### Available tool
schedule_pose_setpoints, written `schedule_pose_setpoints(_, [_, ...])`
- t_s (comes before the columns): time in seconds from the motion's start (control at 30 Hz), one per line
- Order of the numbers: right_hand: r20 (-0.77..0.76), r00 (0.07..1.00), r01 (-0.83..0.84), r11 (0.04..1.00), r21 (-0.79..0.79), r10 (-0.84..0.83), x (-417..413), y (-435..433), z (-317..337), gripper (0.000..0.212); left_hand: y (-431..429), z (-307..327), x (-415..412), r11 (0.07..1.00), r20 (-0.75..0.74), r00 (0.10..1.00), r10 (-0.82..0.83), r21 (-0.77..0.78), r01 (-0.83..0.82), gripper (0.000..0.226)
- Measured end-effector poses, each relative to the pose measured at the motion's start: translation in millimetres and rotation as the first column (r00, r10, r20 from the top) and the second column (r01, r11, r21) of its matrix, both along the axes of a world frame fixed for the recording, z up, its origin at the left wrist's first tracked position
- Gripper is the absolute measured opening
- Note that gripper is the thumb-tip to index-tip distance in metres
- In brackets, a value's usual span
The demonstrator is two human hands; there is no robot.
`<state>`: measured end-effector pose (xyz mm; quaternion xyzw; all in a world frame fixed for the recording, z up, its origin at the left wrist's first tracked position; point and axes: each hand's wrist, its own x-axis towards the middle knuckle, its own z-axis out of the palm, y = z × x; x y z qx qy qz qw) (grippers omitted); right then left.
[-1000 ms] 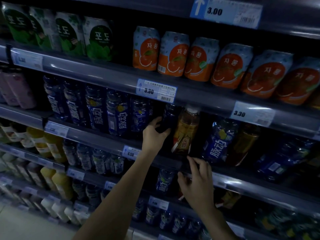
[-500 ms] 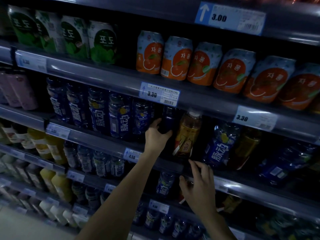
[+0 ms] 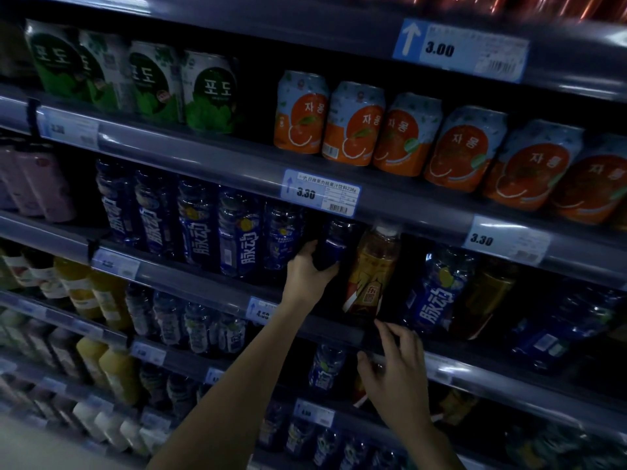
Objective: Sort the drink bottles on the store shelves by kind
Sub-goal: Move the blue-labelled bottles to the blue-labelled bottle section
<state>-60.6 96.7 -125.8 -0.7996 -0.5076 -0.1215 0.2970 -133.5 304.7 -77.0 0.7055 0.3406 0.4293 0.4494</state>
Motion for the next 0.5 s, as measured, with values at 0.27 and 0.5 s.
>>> schedule_pose_setpoints(0.27, [-0.013,1.0,0.011,1.0,0.006,-0.011,-3.5,-0.3,2.0,0.056,-2.2,-8.0,-32.4,0.994,-0.012,0.995,-0.095,-0.06,0.094,0.054])
schedule_pose_setpoints(0.5, [-0.011,1.0,0.019,1.0,-0.003,-0.019,-3.4,-0.9,3.2,0.054,0.5,-9.4,-42.0,0.98,-0.021,0.988,-0.152,-0.13,0.148,0.068])
